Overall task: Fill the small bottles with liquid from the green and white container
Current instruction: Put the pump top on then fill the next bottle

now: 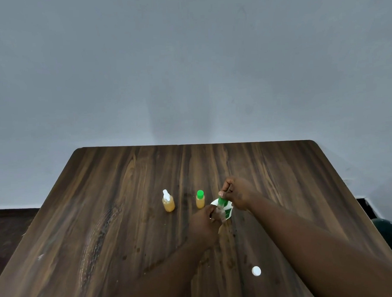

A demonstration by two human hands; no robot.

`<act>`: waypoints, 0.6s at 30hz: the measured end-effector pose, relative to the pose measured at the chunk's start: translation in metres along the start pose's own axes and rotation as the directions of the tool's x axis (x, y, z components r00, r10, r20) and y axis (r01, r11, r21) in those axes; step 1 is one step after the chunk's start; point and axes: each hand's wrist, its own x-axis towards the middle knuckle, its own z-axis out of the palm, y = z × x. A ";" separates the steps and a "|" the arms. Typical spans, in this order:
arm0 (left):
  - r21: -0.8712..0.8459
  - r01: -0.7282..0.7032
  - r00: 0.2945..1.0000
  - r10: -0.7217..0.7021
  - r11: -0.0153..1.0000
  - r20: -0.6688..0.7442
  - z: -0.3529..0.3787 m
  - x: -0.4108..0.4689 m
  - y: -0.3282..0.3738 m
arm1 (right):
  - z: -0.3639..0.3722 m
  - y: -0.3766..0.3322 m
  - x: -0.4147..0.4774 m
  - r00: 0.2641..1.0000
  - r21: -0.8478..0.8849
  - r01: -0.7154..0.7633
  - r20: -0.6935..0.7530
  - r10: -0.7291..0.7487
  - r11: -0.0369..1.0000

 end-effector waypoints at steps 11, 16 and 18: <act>0.031 0.015 1.000 -0.016 0.999 0.010 -0.001 0.003 0.001 | -0.001 -0.001 0.000 1.000 0.027 -0.015 0.008 0.015 1.000; 0.036 0.020 0.999 -0.021 0.999 0.029 -0.003 0.002 0.002 | 0.004 0.004 -0.003 0.999 0.034 -0.016 -0.029 0.017 0.999; 0.033 0.008 1.000 -0.008 0.999 0.018 -0.002 0.000 0.002 | 0.003 0.000 -0.003 1.000 0.013 -0.017 -0.018 0.017 1.000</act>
